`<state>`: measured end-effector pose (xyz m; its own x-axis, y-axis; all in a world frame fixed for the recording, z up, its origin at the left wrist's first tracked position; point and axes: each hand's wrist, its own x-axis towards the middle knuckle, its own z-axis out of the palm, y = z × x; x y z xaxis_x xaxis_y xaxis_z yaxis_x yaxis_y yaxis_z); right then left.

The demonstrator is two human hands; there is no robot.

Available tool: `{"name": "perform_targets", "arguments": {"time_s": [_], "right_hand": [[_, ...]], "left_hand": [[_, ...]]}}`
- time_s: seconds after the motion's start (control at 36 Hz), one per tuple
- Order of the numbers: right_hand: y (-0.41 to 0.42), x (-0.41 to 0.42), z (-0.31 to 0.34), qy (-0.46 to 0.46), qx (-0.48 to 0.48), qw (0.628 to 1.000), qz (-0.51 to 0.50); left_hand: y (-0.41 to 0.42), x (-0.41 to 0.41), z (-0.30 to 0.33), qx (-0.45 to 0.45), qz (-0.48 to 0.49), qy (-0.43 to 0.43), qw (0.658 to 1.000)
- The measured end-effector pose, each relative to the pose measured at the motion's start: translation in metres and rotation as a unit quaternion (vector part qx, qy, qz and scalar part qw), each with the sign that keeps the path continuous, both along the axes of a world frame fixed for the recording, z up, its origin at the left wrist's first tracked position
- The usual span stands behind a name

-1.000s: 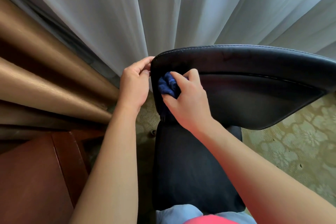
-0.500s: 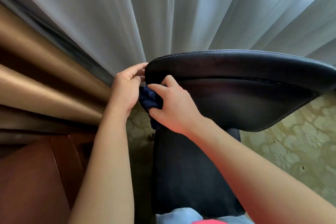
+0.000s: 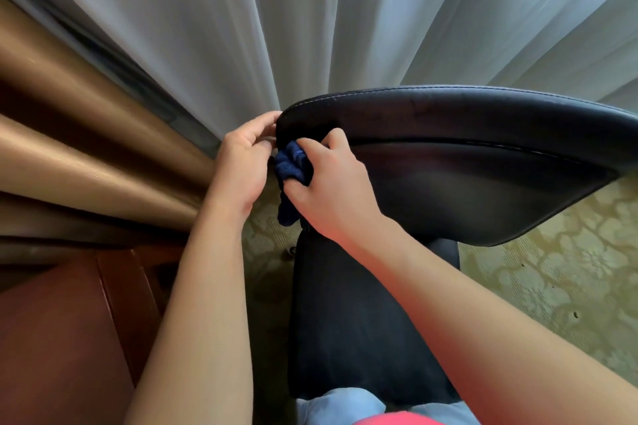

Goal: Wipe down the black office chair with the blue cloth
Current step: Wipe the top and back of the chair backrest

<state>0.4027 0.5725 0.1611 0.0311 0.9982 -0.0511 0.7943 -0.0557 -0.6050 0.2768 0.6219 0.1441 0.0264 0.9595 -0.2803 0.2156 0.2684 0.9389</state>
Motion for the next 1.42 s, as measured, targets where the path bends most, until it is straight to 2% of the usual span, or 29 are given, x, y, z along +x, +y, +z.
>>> {"name": "perform_targets", "arguments": {"time_s": [0.17,0.31,0.36,0.47,0.56,0.61,0.78,0.94,1.08,1.22,1.42], "right_hand": [[0.008,0.005,0.004,-0.011,-0.018,1.0,0.024],[0.002,0.018,0.009,-0.006,-0.053,0.997,0.064],[-0.008,0.025,0.006,0.002,-0.071,0.995,0.07],[-0.035,0.04,-0.002,0.071,-0.055,0.993,0.07],[-0.052,0.051,-0.004,0.14,-0.039,0.988,0.046],[-0.061,0.06,-0.001,0.184,-0.045,0.981,0.032],[-0.087,0.107,0.018,0.259,-0.127,0.957,0.025],[-0.115,0.164,0.026,0.329,-0.091,0.937,-0.073],[-0.134,0.204,0.04,0.398,-0.046,0.905,-0.145],[-0.146,0.243,0.055,0.441,-0.05,0.891,-0.096],[-0.168,0.289,0.071,0.461,-0.039,0.887,-0.001]], "left_hand": [[0.0,0.0,-0.002,-0.009,0.007,0.001,1.0],[-0.02,0.003,-0.004,-0.014,-0.004,-0.039,0.999],[-0.034,0.004,-0.002,-0.018,-0.008,-0.026,0.999],[-0.057,-0.001,-0.005,-0.067,0.007,0.092,0.994],[-0.075,0.007,0.007,-0.169,-0.036,0.044,0.984],[-0.084,0.017,0.013,-0.191,-0.083,0.016,0.978],[-0.101,0.042,0.018,-0.169,-0.131,-0.012,0.977],[-0.122,0.085,0.028,-0.11,-0.179,0.023,0.977],[-0.135,0.126,0.047,-0.068,-0.233,0.049,0.969],[-0.147,0.164,0.061,-0.069,-0.245,0.028,0.967],[-0.172,0.203,0.08,-0.075,-0.323,-0.026,0.943]]}}
